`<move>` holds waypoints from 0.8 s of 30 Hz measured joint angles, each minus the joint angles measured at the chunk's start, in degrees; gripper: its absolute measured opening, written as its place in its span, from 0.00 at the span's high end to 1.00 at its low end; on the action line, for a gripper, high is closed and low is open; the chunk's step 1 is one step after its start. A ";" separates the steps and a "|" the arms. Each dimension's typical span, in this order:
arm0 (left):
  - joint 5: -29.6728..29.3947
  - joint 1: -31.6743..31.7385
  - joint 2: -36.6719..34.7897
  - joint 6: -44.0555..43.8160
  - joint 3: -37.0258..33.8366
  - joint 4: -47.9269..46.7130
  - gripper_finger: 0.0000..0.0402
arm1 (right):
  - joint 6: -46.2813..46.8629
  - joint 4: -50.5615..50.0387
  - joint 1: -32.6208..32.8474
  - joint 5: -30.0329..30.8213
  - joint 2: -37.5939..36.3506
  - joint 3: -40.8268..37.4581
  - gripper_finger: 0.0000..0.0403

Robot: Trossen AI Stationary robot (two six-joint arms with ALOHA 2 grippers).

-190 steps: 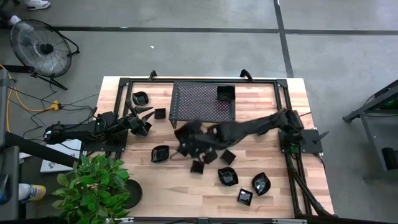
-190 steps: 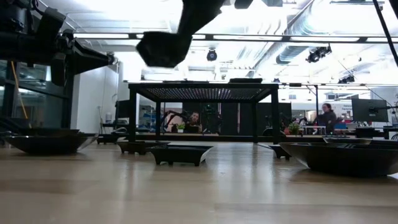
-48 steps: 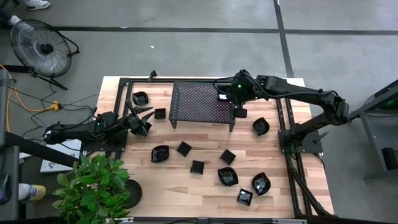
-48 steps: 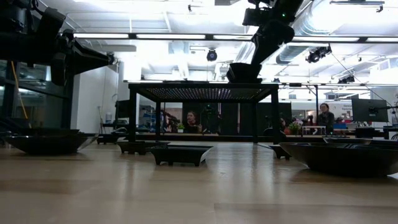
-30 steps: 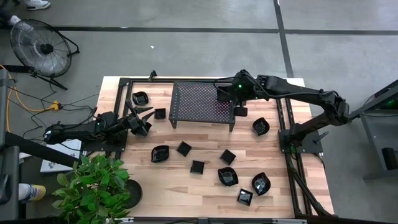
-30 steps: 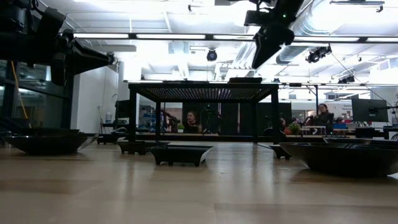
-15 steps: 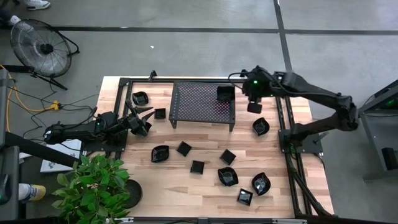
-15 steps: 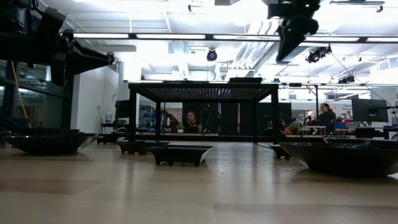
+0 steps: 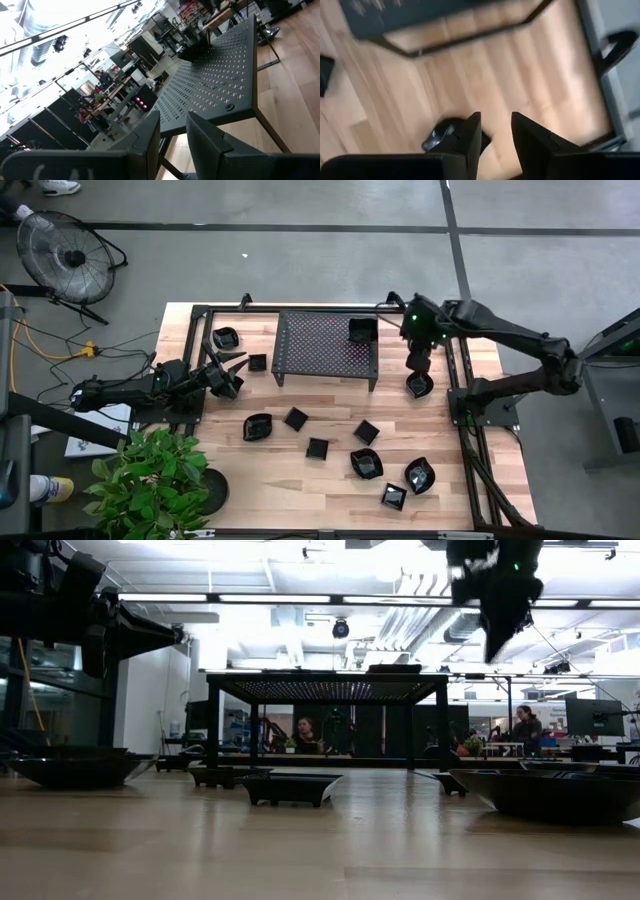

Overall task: Pick & Place Mini shaped plates
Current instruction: Put the leaf-shaped plate on the shelf

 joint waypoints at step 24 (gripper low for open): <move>0.01 0.02 0.01 -0.01 0.00 0.01 0.77 | 8.08 6.49 4.00 -1.38 -0.26 -21.21 0.75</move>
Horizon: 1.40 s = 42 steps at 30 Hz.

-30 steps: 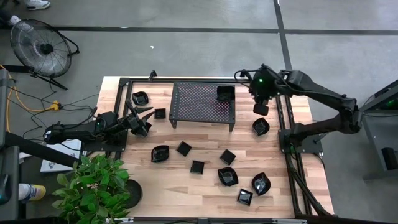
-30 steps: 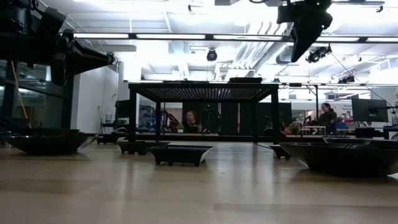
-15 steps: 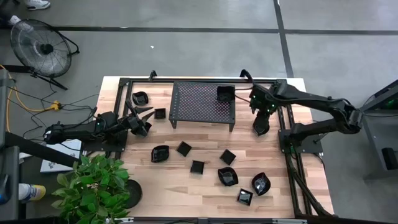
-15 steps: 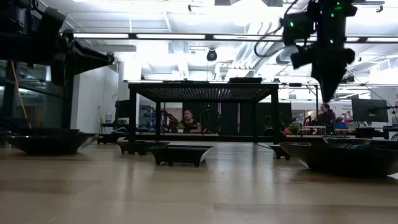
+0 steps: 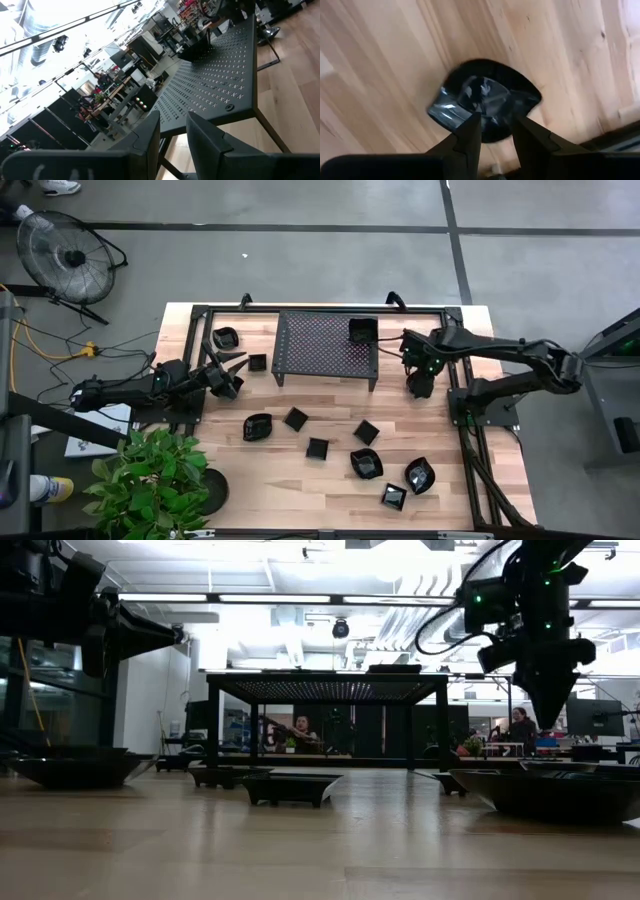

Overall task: Pick & Place Mini shaped plates
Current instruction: Put the leaf-shaped plate on the shelf

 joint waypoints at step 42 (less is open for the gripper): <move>-0.01 0.00 0.01 0.00 0.00 -0.01 0.77 | 40.43 8.21 25.19 10.04 -0.03 -9.53 0.49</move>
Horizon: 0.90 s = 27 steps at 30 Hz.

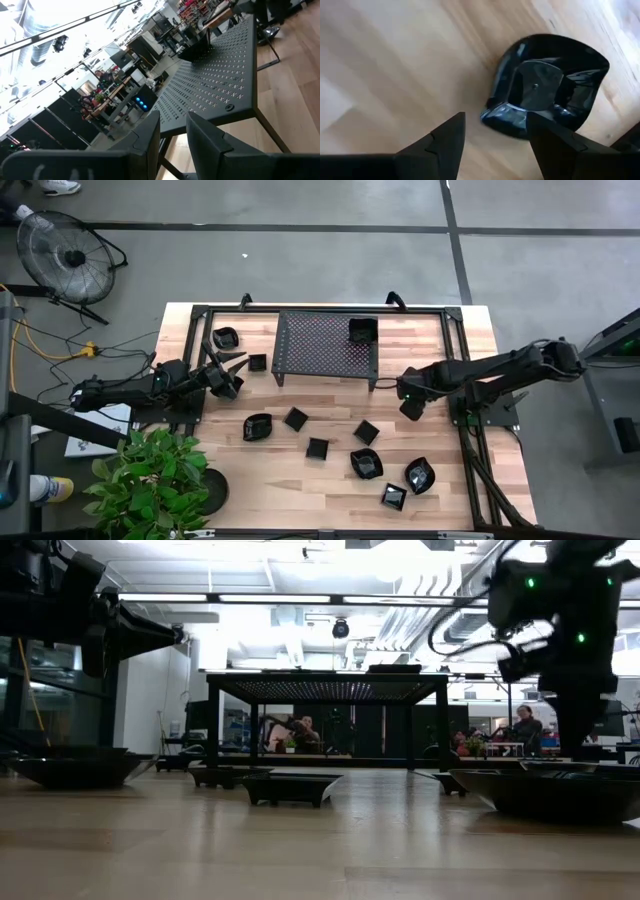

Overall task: Pick & Place Mini shaped plates
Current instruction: Put the leaf-shaped plate on the shelf

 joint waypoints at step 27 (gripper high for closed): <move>0.00 0.00 -0.01 -0.01 0.00 0.02 0.77 | -1.94 12.15 -2.60 -1.05 0.02 -2.75 0.51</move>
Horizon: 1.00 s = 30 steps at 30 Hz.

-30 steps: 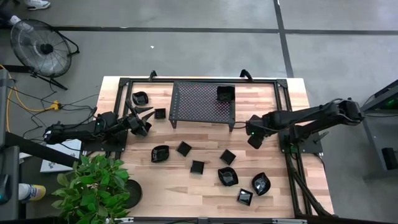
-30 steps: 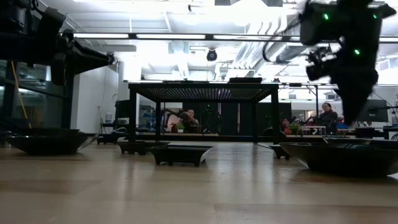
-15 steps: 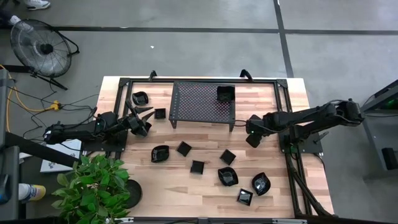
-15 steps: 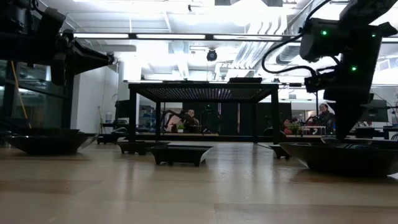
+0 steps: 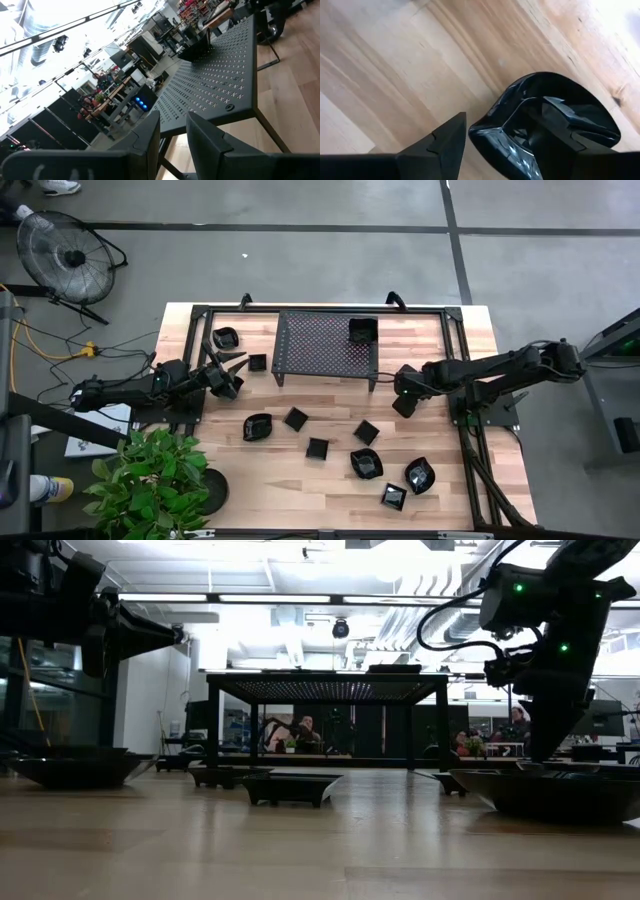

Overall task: Pick & Place Mini shaped plates
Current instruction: Put the leaf-shaped plate on the shelf

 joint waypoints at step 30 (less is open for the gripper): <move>0.00 -0.01 0.00 -0.01 0.00 0.00 0.77 | 3.11 6.66 0.00 3.23 -0.02 -4.52 0.55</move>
